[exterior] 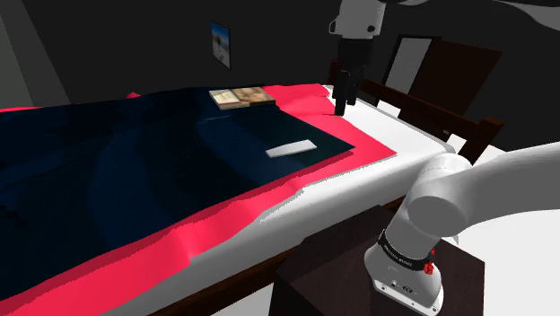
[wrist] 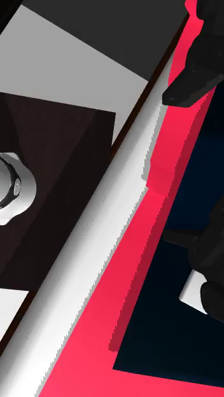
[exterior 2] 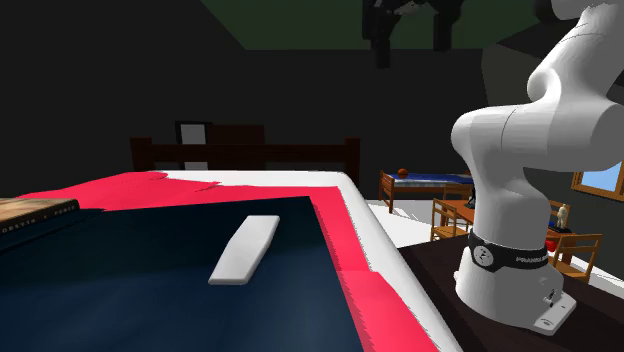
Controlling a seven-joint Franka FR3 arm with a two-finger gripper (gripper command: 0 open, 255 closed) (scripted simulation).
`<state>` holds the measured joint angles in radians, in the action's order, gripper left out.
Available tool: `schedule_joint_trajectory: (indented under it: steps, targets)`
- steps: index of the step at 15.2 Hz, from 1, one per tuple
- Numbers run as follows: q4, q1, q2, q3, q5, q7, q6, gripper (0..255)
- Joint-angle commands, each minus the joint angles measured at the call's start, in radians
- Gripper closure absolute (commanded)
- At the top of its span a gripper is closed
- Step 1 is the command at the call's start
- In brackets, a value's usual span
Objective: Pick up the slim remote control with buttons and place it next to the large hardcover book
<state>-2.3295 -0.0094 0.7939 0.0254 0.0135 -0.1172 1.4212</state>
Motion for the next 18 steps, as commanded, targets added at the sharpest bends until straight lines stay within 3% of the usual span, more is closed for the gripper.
schedule_joint_trajectory:
  steps: [1,11,18]
  targets:
    - [0.000,0.000,0.000,0.000,0.000,0.000,0.000,0]
    - [-0.145,0.077,-0.149,-0.197,-0.147,-0.476,0.346,0]
    - [-0.141,0.146,-0.365,-0.324,-0.180,-0.799,0.601,0]
